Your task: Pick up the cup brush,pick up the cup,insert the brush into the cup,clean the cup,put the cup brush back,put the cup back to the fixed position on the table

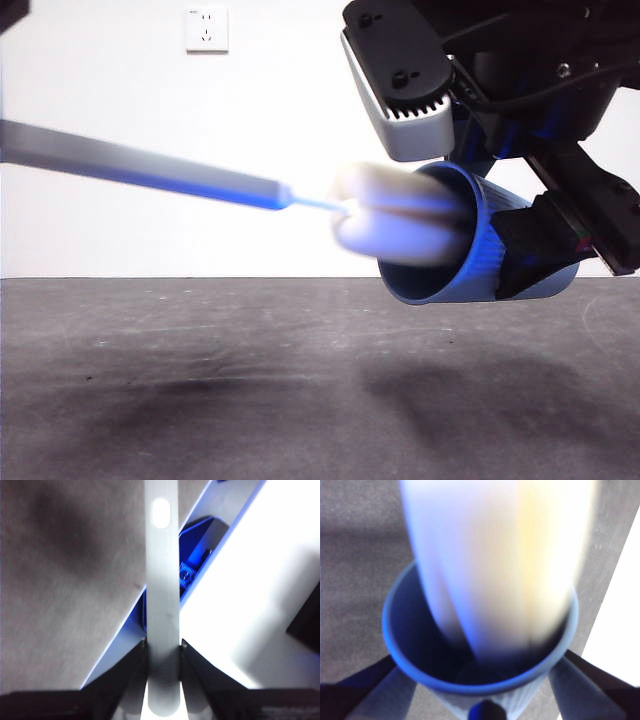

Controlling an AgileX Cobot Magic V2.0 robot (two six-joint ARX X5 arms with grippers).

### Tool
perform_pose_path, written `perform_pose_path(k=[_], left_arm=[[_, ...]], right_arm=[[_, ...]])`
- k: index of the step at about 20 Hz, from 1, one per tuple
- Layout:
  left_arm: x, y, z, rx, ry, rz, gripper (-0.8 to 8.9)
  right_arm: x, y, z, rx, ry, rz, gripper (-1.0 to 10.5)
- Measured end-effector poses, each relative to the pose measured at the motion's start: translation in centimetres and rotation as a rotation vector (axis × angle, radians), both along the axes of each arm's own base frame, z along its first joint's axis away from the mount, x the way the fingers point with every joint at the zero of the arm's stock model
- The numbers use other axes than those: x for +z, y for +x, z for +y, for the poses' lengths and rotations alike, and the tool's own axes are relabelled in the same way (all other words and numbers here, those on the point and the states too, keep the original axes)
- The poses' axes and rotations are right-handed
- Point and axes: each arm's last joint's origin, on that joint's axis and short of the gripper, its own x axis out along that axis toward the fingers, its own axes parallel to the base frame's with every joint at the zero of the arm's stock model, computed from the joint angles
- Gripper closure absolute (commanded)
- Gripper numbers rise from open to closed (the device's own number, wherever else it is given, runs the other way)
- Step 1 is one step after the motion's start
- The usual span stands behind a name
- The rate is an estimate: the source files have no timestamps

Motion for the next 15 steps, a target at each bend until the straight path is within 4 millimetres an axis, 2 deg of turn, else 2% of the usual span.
perform_pose_path(k=[5,15], left_arm=[[-0.5,0.8,-1.3,-0.008,-0.057,-0.005,8.22],[-3.3,3.5,-5.2,-0.012,-0.139,0.016,8.22]], right_arm=[[0.0,0.0,0.0,0.0,0.001,0.0,9.6],[0.0,0.0,0.0,-0.003,-0.002,0.0,9.6]])
